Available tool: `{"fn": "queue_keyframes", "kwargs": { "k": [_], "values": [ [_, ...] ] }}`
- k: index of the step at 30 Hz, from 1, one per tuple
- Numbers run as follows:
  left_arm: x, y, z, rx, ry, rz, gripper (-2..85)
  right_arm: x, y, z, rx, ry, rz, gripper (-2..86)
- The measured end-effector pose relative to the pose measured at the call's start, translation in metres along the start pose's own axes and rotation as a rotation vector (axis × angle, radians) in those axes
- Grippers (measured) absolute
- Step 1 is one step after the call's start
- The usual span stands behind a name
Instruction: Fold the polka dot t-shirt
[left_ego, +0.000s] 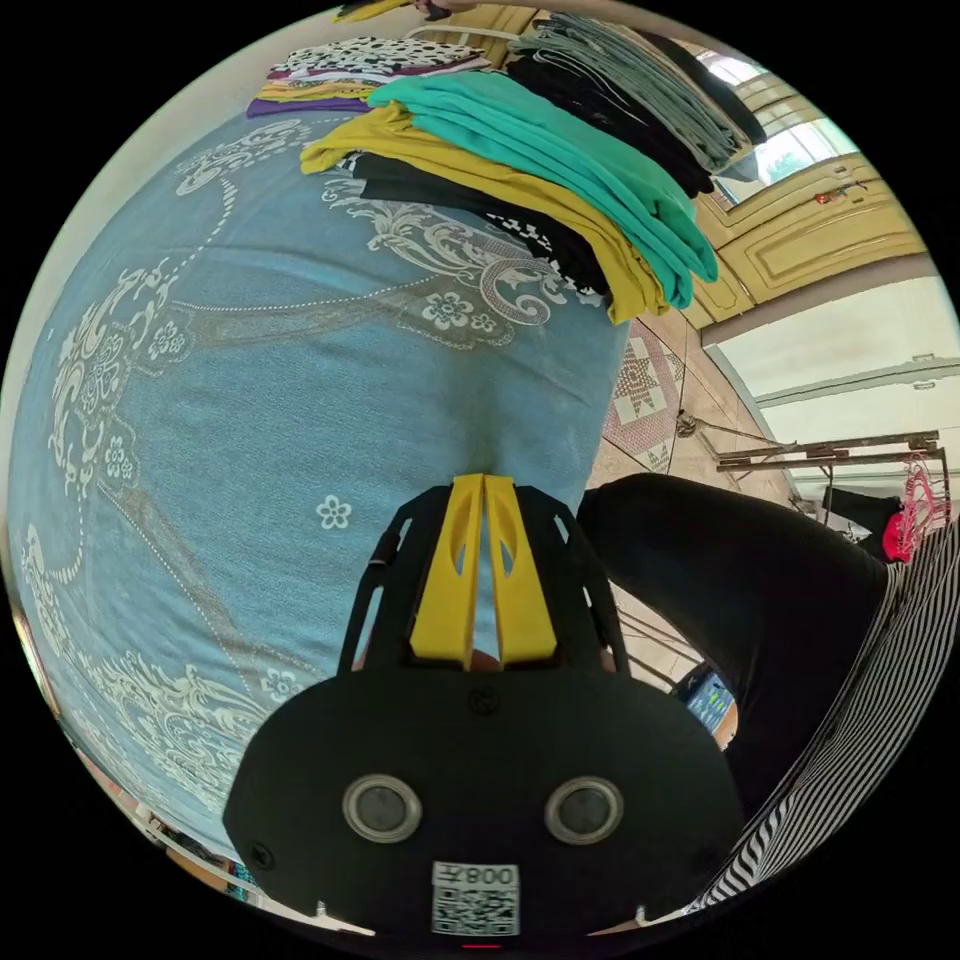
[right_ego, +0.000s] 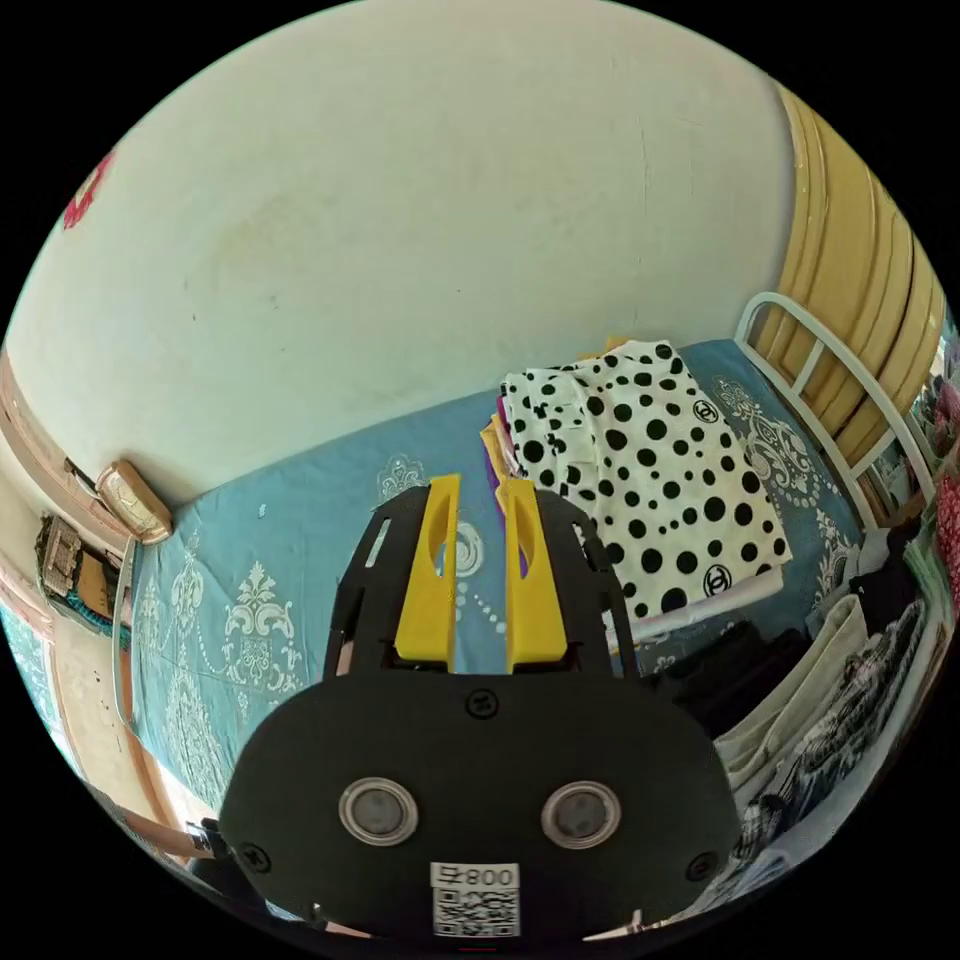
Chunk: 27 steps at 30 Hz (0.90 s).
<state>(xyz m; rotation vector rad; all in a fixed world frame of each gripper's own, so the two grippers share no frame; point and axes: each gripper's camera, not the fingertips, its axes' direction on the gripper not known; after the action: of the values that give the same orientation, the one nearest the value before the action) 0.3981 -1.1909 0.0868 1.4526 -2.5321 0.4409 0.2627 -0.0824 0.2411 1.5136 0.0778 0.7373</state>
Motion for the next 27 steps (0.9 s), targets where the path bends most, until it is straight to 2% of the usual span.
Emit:
{"fn": "queue_keyframes", "kwargs": {
  "k": [6,12,18,25,27],
  "values": [
    [0.012,-0.011,-0.029,-0.076,0.049,-0.058,0.2,-0.003,-0.087,0.08,-0.03,0.022,0.024,9.2],
    [0.034,-0.015,-0.06,-0.112,0.067,-0.101,0.1,-0.028,-0.142,0.161,-0.07,0.132,0.022,10.0],
    [0.062,-0.011,-0.092,-0.119,0.074,-0.156,0.2,-0.05,-0.152,0.23,-0.15,0.242,0.085,3.3],
    [0.095,0.006,-0.132,-0.086,0.138,-0.267,0.0,-0.081,-0.127,0.239,-0.138,0.136,0.12,0.2],
    [0.102,0.011,-0.144,-0.088,0.177,-0.295,0.0,-0.093,-0.115,0.224,-0.086,0.034,0.127,0.2]
  ]
}}
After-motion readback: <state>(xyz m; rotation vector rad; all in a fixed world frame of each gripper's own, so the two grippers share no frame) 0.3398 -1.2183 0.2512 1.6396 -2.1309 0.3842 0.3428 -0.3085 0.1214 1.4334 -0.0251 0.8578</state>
